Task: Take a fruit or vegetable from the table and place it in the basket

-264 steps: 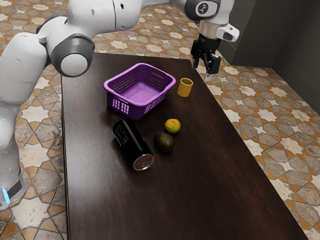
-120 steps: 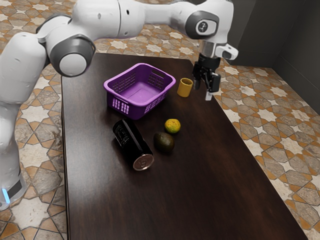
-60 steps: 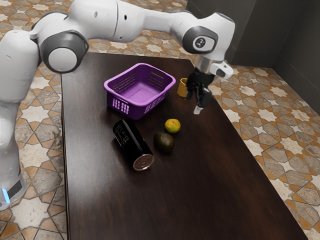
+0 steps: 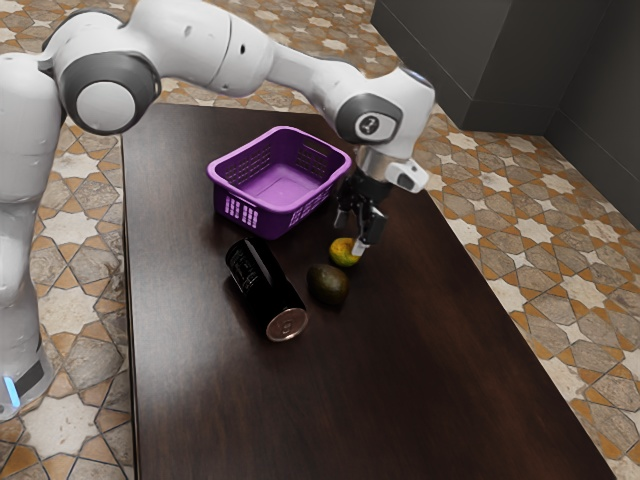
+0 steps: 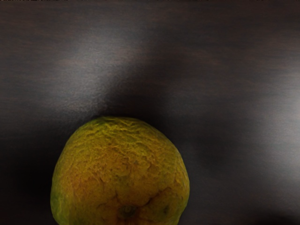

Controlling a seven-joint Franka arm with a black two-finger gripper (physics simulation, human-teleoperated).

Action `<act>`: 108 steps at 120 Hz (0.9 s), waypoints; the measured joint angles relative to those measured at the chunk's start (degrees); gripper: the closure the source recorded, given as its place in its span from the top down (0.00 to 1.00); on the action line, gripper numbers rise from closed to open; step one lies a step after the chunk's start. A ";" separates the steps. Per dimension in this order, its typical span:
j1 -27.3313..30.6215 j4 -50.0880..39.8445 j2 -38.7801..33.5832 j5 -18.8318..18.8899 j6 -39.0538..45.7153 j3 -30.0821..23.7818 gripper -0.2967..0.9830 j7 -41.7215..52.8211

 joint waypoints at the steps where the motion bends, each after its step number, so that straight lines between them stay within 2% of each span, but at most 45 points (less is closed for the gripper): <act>1: -0.01 -0.17 0.00 -0.01 0.20 0.01 0.77 0.00; 42: 0.01 -2.72 0.17 -0.14 5.08 0.02 0.77 -0.17; 108: 0.03 -4.77 0.48 -0.14 5.67 0.93 0.77 -0.27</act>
